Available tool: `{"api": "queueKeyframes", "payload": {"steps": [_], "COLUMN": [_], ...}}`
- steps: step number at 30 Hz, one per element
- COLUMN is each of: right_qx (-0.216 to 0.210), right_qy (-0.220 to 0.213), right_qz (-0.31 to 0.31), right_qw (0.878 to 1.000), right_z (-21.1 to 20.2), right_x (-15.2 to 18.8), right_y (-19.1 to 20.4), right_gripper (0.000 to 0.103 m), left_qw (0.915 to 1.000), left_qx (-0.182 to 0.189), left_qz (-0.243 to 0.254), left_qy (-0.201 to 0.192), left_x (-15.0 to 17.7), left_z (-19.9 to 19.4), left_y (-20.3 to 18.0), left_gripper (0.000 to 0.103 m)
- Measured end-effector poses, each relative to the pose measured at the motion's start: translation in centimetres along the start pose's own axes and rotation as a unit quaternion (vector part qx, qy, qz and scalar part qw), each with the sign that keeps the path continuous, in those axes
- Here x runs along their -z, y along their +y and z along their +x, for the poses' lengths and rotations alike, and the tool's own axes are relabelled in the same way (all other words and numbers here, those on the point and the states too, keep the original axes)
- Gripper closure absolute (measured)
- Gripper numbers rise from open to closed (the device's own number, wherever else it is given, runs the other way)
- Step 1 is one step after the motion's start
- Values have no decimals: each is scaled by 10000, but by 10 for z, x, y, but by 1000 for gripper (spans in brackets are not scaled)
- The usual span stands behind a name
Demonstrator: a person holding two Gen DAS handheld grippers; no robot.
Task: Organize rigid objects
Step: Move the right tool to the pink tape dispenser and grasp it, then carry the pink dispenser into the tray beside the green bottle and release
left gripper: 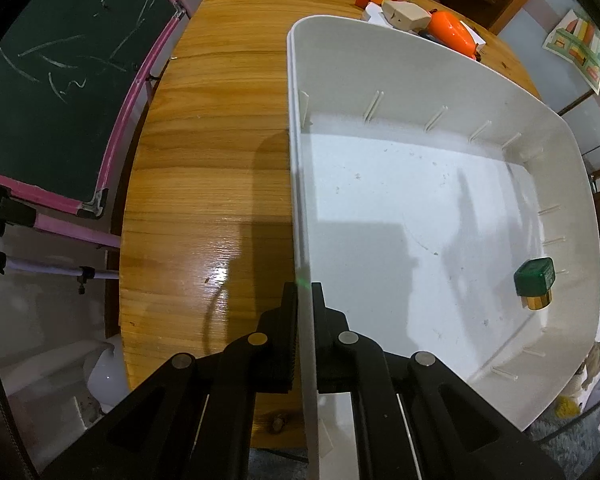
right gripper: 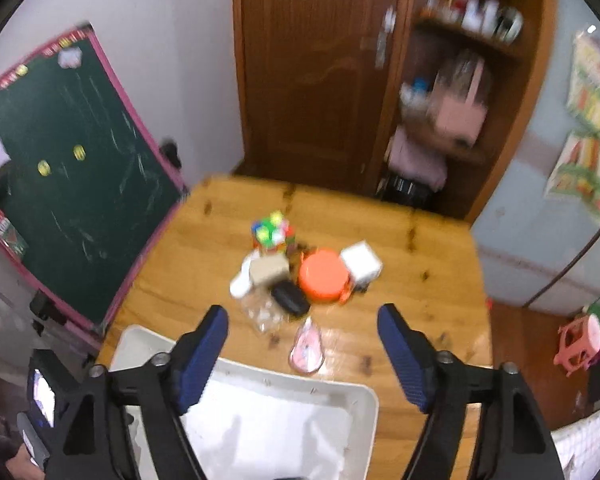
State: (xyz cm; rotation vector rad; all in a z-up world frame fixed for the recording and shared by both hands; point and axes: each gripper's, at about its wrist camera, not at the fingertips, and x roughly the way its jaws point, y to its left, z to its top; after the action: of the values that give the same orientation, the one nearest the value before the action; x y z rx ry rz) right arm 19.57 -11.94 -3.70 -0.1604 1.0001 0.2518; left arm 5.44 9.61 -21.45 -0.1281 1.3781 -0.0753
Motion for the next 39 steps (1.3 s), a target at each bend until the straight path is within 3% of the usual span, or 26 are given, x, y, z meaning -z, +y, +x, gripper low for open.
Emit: {"api": "queueKeyframes", "payload": {"steps": [2, 7, 12, 14, 22, 23, 25, 28, 39], "right_qx": [-237, -270, -82, -29, 47, 48, 47, 84, 190], "right_qy": [567, 1906, 2648, 2856, 3206, 3212, 3311, 3399, 3164], "right_qz": [-25, 151, 289, 244, 274, 275, 247, 225, 226], "right_qw": [9981, 9812, 9638, 9580, 9468, 9466, 9433, 9402, 9482], "right_z": [33, 122, 177, 193, 224, 225, 228, 236, 238], "right_x": [-5, -4, 6, 11, 28, 29, 33, 36, 37], "right_y": [-2, -11, -15, -12, -6, -5, -3, -7, -5], "right_gripper": [25, 25, 26, 33, 34, 36, 50, 51, 52], "left_qw": [10000, 10000, 9999, 9999, 9999, 9999, 9999, 9999, 9999], "left_qx": [16, 41, 83, 97, 97, 98, 98, 90, 101], "left_qz": [0, -5, -47, -49, -30, -31, -34, -30, -63], "left_qy": [1, 6, 32, 43, 48, 49, 47, 42, 57], "left_x": [0, -1, 0, 0, 0, 0, 0, 0, 0], "left_z": [0, 0, 0, -1, -1, -1, -1, -1, 0], "left_y": [0, 1, 2, 3, 3, 3, 3, 2, 4], "left_gripper": [96, 96, 95, 95, 95, 95, 95, 95, 95]}}
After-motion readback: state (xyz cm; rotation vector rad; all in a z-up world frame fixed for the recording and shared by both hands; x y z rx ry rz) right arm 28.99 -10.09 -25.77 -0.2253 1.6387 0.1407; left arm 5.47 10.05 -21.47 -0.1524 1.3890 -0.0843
